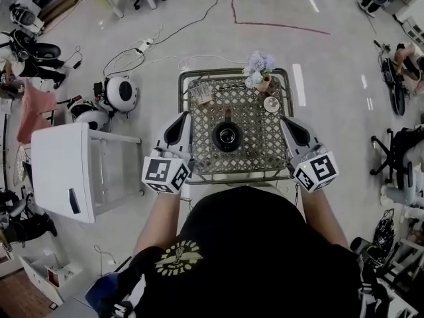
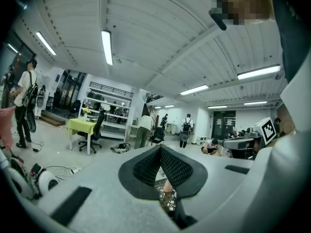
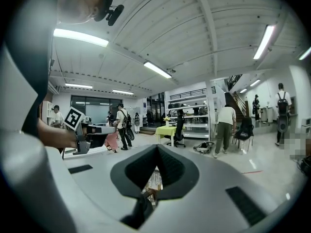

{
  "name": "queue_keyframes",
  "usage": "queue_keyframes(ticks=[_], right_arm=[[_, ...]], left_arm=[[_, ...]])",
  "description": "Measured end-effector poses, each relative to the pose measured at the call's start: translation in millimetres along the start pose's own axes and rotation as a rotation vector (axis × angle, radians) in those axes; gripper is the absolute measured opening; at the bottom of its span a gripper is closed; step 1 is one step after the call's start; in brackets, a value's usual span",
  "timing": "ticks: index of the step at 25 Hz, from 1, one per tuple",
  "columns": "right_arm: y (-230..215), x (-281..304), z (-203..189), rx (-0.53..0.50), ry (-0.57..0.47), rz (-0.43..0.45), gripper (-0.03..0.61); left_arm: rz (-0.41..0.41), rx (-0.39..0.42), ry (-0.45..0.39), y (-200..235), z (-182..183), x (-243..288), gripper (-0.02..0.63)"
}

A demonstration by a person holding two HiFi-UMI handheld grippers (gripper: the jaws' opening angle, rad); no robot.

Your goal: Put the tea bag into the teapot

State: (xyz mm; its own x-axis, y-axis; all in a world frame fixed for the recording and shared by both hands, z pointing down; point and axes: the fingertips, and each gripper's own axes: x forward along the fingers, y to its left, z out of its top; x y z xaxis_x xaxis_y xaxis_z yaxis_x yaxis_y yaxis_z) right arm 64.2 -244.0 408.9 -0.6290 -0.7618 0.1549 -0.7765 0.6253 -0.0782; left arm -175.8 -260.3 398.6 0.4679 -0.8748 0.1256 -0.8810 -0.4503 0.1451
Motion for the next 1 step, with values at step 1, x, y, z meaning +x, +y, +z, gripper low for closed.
queue_keyframes(ticks=[1], right_arm=[[3.7, 3.3, 0.4, -0.001, 0.0, -0.003, 0.009]], left_arm=[[-0.006, -0.001, 0.001, 4.7, 0.5, -0.5, -0.005]])
